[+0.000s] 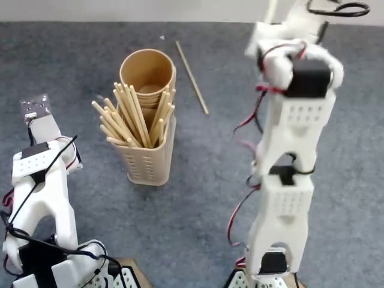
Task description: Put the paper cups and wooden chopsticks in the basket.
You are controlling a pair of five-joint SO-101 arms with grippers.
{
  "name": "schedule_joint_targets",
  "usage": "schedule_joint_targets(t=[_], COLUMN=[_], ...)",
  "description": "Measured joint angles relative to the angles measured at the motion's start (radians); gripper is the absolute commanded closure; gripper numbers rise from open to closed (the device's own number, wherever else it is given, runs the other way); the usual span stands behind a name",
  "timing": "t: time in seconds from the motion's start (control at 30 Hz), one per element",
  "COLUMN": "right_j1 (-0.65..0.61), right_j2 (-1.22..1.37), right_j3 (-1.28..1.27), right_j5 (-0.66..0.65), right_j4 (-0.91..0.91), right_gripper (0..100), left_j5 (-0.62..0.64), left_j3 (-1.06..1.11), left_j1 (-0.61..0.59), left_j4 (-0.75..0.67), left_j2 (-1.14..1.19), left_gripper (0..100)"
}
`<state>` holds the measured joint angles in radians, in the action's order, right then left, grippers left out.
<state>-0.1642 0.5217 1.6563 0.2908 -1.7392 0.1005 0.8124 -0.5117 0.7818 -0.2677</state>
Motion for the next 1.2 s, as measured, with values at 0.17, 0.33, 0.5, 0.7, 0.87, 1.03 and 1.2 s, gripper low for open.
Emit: schedule_joint_targets(t=[0.17, 0.33, 0.5, 0.7, 0.87, 1.03, 1.2], right_j1=[-0.153, -0.270, -0.358, -0.431, -0.434, -0.439, -0.503], right_j2=[-0.092, -0.095, -0.153, -0.288, -0.382, -0.608, -0.901], right_j3=[0.008, 0.008, 0.006, 0.006, -0.164, -0.548, -0.997], right_j5=[-0.008, -0.008, -0.012, -0.012, -0.012, -0.068, -0.100], right_j4=[-0.008, 0.002, 0.025, -0.012, -0.012, -0.012, 0.052], right_gripper=[99.4, 99.4, 99.4, 99.4, 99.4, 99.4, 99.4], left_j5=[0.000, 0.000, 0.000, 0.000, 0.000, 0.000, 0.000], left_j3=[0.000, 0.000, 0.000, 0.000, 0.000, 0.000, 0.000], left_j1=[0.000, 0.000, 0.000, 0.000, 0.000, 0.000, 0.000], left_j4=[0.000, 0.000, 0.000, 0.000, 0.000, 0.000, 0.000], left_j2=[0.000, 0.000, 0.000, 0.000, 0.000, 0.000, 0.000], left_gripper=[93, 93, 93, 93, 93, 93, 93])
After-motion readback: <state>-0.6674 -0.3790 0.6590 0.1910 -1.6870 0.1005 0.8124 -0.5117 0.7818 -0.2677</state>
